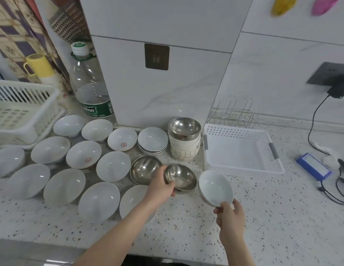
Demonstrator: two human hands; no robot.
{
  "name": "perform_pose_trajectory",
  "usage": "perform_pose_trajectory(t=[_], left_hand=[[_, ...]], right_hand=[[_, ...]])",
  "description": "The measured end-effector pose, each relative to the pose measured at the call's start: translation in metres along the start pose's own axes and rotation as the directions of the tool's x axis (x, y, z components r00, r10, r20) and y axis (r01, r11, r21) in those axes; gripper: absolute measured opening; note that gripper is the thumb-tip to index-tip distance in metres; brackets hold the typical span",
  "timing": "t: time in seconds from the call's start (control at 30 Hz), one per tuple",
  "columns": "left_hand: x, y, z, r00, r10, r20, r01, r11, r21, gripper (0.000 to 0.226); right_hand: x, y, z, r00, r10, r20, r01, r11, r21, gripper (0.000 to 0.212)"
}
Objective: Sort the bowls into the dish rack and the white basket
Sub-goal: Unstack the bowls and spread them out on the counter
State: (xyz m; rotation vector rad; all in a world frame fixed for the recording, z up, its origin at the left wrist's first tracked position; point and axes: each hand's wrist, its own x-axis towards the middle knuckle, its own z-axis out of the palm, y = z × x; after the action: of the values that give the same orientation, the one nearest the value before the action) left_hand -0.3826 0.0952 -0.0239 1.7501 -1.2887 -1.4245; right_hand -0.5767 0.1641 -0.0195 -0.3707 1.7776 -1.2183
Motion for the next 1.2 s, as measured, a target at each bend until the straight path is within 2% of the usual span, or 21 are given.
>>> perform_pose_trajectory(t=[0.43,0.57,0.7,0.77,0.97,1.07,1.2], left_hand=[[0.020,-0.008,0.011,0.998,-0.067,-0.023,0.068,0.996,0.060,0.053],[0.017,-0.008,0.010,0.995,-0.098,0.008,0.097,0.993,0.071,0.066],[0.012,-0.005,0.009,0.991,-0.095,0.089,0.082,0.986,0.143,0.091],[0.012,-0.004,0.010,0.990,-0.084,0.109,0.065,0.984,0.166,0.094],[0.009,-0.005,0.011,0.993,-0.068,0.099,0.043,0.972,0.230,0.089],[0.007,-0.007,0.004,0.996,-0.053,0.073,0.036,0.976,0.216,0.073],[-0.009,-0.017,-0.011,1.000,-0.020,0.011,0.019,0.994,0.110,0.050]], right_hand=[[0.013,0.009,0.001,0.997,0.007,0.075,-0.004,0.999,-0.043,0.041],[0.016,0.010,-0.001,0.996,0.006,0.089,-0.001,0.999,-0.054,0.040],[0.014,0.012,-0.002,0.996,0.007,0.089,-0.002,0.998,-0.058,0.040],[0.013,0.012,-0.002,0.996,0.009,0.091,-0.005,0.999,-0.049,0.041],[0.007,0.016,-0.008,0.994,0.011,0.108,-0.006,0.999,-0.045,0.041],[0.003,0.019,-0.013,0.993,0.013,0.114,-0.006,0.998,-0.060,0.043],[-0.005,0.023,-0.017,0.988,0.010,0.154,0.006,0.994,-0.107,0.044]])
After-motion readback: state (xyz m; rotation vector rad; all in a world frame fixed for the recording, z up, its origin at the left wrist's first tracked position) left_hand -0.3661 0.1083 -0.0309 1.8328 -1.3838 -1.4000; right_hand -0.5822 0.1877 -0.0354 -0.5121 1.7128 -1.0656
